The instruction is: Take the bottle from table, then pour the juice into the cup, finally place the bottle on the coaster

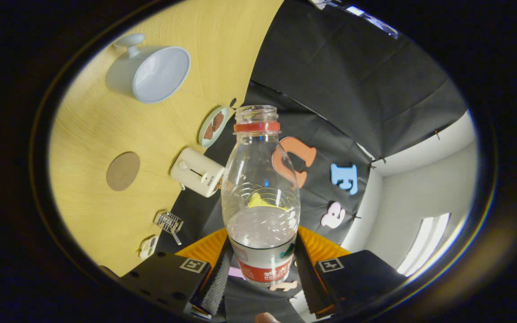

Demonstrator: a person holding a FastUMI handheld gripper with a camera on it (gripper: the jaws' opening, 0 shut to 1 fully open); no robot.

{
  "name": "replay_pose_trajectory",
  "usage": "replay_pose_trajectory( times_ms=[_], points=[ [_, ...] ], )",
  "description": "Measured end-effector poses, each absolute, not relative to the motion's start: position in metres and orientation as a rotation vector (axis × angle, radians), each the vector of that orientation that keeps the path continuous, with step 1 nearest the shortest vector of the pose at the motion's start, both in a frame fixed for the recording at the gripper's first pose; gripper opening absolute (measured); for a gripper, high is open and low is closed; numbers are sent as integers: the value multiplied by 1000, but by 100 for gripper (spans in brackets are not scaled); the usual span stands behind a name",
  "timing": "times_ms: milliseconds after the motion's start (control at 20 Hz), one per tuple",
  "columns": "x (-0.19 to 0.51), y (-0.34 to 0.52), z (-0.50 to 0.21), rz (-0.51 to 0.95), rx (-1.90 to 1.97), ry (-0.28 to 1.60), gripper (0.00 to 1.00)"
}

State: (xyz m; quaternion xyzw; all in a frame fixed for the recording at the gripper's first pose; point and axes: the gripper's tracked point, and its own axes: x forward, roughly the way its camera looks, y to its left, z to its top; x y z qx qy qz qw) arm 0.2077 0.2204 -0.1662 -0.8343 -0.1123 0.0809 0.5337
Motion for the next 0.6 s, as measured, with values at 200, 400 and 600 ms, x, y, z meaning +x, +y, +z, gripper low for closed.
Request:
replay_pose_trajectory(
  times_ms=[200, 400, 600],
  points=[
    [208, 223, -165, 191, -1987, -272, 75],
    [207, 223, -164, 195, -1991, -276, 75],
    [205, 222, -163, 194, -1991, -274, 75]
  ],
)
